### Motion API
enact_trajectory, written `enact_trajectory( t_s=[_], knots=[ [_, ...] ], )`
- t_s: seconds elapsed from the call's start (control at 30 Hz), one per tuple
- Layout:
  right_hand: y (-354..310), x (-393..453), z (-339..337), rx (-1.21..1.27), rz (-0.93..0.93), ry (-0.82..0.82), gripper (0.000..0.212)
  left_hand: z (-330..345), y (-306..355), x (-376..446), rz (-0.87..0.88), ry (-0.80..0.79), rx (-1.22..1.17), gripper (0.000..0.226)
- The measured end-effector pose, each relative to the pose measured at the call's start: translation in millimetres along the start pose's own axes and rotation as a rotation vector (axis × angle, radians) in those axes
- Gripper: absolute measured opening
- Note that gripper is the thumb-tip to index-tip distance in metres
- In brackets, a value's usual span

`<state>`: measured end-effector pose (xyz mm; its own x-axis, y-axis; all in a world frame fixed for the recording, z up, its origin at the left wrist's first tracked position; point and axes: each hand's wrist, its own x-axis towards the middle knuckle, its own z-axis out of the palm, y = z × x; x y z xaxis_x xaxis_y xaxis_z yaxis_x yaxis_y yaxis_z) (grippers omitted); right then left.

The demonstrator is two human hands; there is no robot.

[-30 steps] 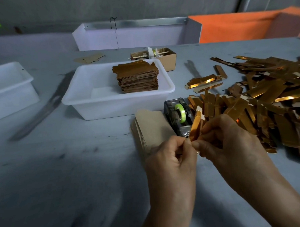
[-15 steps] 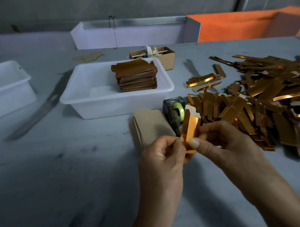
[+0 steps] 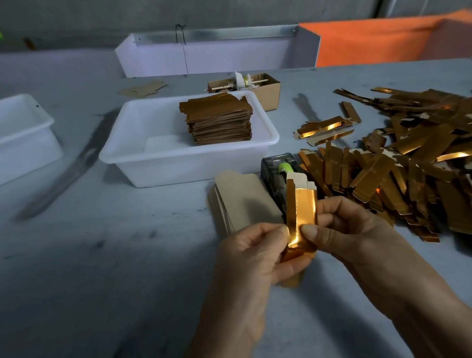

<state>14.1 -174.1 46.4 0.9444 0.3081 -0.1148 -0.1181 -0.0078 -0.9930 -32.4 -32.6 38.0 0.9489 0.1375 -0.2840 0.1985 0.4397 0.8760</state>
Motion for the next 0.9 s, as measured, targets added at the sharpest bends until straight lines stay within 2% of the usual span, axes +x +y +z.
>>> enact_trajectory(
  t_s=[0.1, 0.2, 0.43, 0.5, 0.53, 0.63, 0.7, 0.77, 0.83, 0.9],
  knots=[
    [-1.9, -1.6, -1.7, 0.043, -0.029, -0.041, 0.025, -5.3, 4.2, 3.2, -0.210, -0.124, -0.239, 0.011],
    [-4.0, -2.5, -2.4, 0.040, -0.072, -0.070, 0.014, -10.9, 5.7, 5.6, -0.322, -0.216, -0.320, 0.010],
    [-6.2, -2.3, -8.1, -0.024, -0.078, -0.143, 0.012, -16.3, 4.6, 9.1, -0.325, -0.259, -0.285, 0.014],
    [-6.9, 0.5, -12.0, -0.049, -0.051, -0.110, 0.010, -13.3, 4.2, 8.4, -0.233, -0.155, -0.143, 0.012],
    [-7.3, 3.3, -16.2, -0.055, -0.033, -0.070, 0.011, -12.3, 2.2, 8.9, -0.130, -0.053, 0.008, 0.011],
    [-13.3, 19.4, -36.4, -0.164, -0.030, 0.126, 0.015, -17.9, -3.6, 14.5, 0.307, 0.388, 0.683, 0.014],
    [-21.0, 34.8, -54.1, -0.232, -0.050, 0.294, 0.012, -22.0, 0.7, 17.5, 0.523, 0.594, 1.018, 0.008],
    [-26.1, 52.2, -72.3, -0.330, -0.030, 0.448, 0.020, -26.6, 2.0, 25.4, 0.512, 0.628, 1.153, 0.022],
    [-25.9, 65.6, -89.5, -0.636, 0.017, 0.609, 0.040, -29.0, 1.3, 34.0, 0.362, 0.595, 1.199, 0.037],
    [-21.3, 66.3, -96.3, -0.869, 0.018, 0.719, 0.054, -31.4, -0.6, 41.9, 0.216, 0.531, 1.120, 0.042]
  ],
)
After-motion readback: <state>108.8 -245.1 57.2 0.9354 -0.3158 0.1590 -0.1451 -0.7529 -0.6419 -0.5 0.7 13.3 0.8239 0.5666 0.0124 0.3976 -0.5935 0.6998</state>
